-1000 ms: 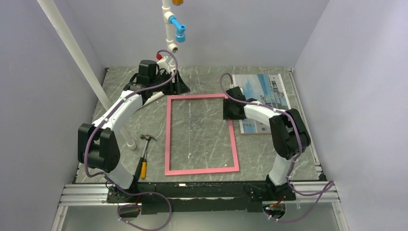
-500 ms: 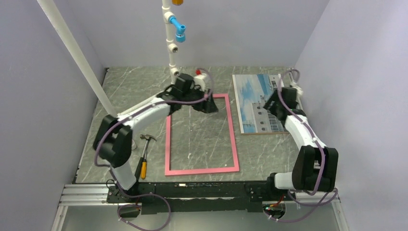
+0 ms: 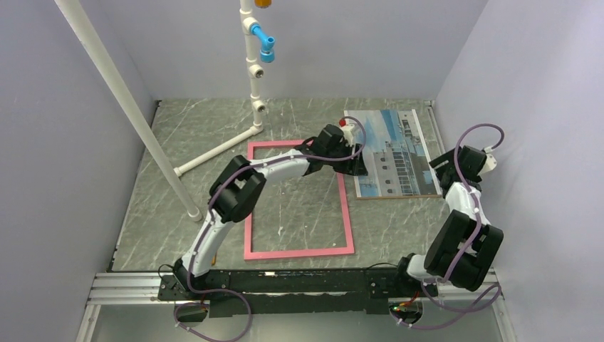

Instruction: Take the photo out of the frame

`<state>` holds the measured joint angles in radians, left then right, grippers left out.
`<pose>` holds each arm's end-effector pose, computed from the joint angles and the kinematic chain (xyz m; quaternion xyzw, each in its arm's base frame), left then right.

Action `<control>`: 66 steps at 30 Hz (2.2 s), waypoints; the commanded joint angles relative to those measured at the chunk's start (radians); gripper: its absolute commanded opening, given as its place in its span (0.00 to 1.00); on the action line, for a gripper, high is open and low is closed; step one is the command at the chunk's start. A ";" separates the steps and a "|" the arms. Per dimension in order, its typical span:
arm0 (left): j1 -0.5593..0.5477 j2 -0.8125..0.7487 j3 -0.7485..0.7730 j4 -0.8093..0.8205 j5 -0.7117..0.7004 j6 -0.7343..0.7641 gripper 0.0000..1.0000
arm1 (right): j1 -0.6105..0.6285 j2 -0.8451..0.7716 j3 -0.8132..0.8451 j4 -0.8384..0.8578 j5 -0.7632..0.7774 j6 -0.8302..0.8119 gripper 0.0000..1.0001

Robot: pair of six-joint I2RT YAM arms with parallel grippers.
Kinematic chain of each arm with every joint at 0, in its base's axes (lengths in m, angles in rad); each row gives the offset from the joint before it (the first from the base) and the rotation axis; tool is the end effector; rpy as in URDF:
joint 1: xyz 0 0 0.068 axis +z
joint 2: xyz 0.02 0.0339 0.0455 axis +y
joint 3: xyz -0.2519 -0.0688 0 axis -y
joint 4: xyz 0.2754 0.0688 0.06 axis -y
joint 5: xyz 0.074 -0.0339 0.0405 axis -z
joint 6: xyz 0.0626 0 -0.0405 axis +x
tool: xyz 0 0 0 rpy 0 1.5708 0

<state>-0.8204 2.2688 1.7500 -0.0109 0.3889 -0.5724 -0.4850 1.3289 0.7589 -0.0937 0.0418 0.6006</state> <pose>0.3677 -0.4292 0.1554 0.2006 0.8328 -0.4416 0.2668 0.2920 -0.1568 0.1758 0.4721 0.7648 0.0066 0.4384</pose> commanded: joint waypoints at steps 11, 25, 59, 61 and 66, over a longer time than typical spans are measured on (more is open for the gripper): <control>-0.029 0.199 0.207 -0.055 -0.090 -0.193 0.61 | -0.063 0.253 0.102 0.119 -0.056 -0.115 0.79; -0.016 0.272 0.252 -0.196 -0.092 -0.293 0.59 | -0.063 0.392 0.135 0.114 -0.177 -0.115 0.78; 0.020 0.242 0.193 -0.275 -0.114 -0.277 0.56 | -0.080 0.315 0.115 0.074 -0.338 -0.049 0.76; 0.024 0.239 0.195 -0.292 -0.109 -0.273 0.56 | -0.082 0.323 0.118 0.065 -0.335 -0.049 0.75; 0.031 0.224 0.188 -0.287 -0.100 -0.266 0.56 | -0.095 0.349 0.115 0.068 -0.360 -0.035 0.69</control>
<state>-0.8047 2.4859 1.9823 -0.1455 0.3267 -0.8948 -0.5701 1.6562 0.8715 -0.0223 -0.2646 0.5369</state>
